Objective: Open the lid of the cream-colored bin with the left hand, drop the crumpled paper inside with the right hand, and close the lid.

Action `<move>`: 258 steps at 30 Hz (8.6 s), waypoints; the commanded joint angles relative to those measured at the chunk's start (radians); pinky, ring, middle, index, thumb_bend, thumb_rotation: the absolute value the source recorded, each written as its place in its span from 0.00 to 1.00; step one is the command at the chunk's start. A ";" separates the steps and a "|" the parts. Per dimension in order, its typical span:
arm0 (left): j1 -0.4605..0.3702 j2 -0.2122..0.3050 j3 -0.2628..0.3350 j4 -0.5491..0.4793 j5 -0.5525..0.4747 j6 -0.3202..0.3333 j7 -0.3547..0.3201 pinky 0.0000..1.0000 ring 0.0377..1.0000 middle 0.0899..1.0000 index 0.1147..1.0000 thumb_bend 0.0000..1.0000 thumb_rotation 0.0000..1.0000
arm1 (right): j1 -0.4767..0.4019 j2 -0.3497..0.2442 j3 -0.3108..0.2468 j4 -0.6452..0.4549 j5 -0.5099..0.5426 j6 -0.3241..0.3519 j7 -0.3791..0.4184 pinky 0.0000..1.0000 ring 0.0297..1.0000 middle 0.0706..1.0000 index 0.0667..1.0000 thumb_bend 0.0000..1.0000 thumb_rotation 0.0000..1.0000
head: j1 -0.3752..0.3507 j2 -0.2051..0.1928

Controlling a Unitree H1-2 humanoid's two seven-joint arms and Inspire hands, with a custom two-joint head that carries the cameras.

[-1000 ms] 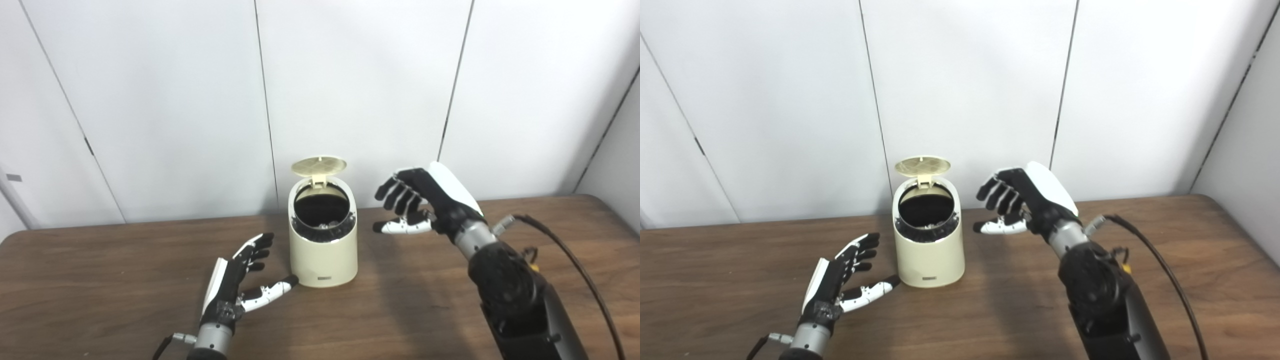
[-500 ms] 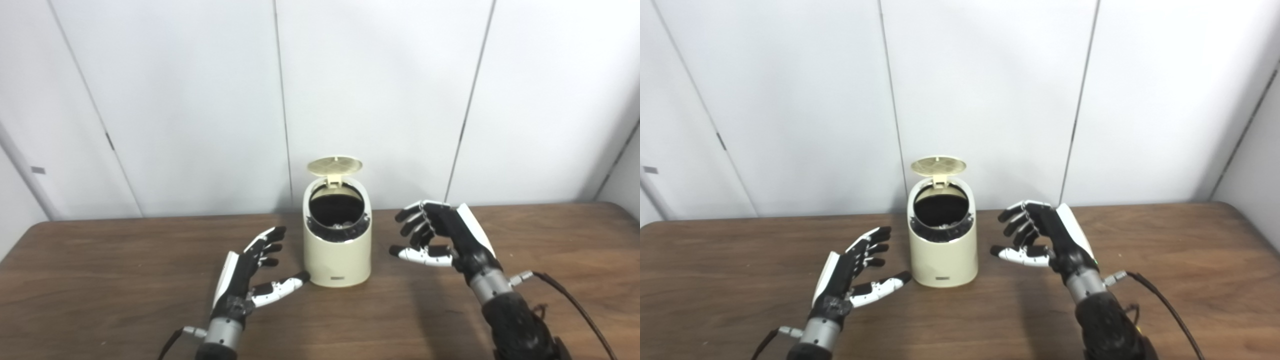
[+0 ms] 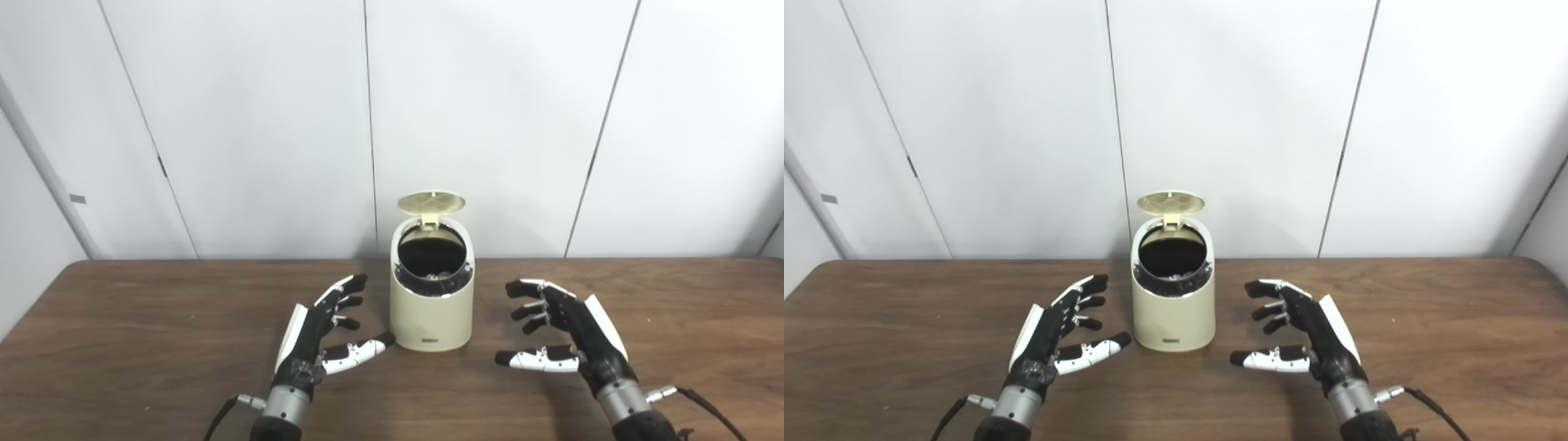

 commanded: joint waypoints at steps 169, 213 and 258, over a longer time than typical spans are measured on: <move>-0.404 0.276 -0.329 -0.044 0.620 -0.063 -0.345 1.00 0.97 0.77 0.75 0.93 0.34 | -0.012 0.083 0.023 -0.055 0.007 -0.023 -0.090 0.47 0.63 0.77 0.71 0.79 0.08 | -0.114 -0.006; -0.358 0.271 -0.271 -0.092 0.613 -0.070 -0.239 0.88 0.88 0.77 0.76 0.83 0.30 | -0.012 0.080 0.019 -0.071 0.002 0.003 -0.090 0.48 0.63 0.77 0.71 0.77 0.09 | -0.098 0.013; -0.009 0.049 0.064 -0.040 -0.183 -0.043 -0.091 0.70 0.82 0.85 0.91 0.88 0.42 | 0.000 0.049 0.010 -0.082 0.046 -0.010 -0.078 0.51 0.65 0.78 0.78 0.79 0.08 | -0.085 0.031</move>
